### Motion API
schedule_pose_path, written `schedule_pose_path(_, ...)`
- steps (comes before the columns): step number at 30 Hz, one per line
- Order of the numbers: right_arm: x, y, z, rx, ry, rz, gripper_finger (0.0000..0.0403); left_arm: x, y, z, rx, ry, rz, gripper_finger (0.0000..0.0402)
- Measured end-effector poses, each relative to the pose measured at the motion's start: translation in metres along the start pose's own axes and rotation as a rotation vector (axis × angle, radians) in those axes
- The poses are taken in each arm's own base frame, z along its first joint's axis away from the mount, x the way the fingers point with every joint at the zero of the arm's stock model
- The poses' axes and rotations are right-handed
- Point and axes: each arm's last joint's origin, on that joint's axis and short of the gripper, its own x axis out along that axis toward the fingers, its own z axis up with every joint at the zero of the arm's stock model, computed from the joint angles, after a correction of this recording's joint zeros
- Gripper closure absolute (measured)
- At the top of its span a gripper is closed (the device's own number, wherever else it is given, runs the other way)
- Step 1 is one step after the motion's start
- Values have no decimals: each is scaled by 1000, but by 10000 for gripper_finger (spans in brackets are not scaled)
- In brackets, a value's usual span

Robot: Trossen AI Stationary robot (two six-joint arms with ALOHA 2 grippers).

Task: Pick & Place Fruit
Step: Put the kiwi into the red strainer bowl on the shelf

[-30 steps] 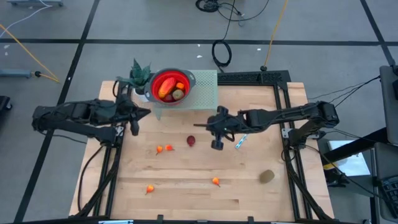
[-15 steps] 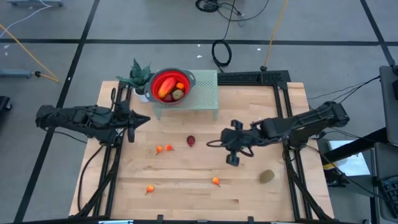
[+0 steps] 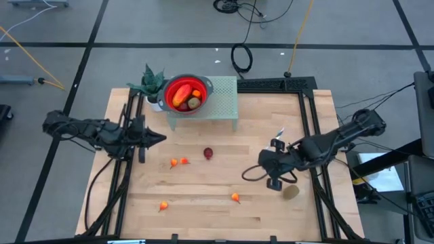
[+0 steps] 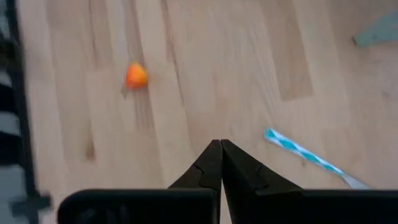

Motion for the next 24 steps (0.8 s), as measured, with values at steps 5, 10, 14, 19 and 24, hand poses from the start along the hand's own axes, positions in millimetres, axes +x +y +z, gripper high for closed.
schedule_pose_path(5, -5, 3, -17, -105, 41, 0, 403, 1, -3, -7, 0, 25, -26, 386)
schedule_pose_path(10, -11, 2, -44, -163, 58, 56, 403, 0, -5, -9, 9, 43, -50, 383)
schedule_pose_path(14, -10, 1, -65, -192, 74, 131, 403, 0, -6, -11, -10, 64, -56, 382)
schedule_pose_path(19, -2, 1, -87, -333, 99, 267, 403, -1, -6, -15, -11, 100, -56, 382)
schedule_pose_path(24, 12, 6, -107, -558, 159, 422, 403, -1, -6, -16, 2, 113, -62, 382)
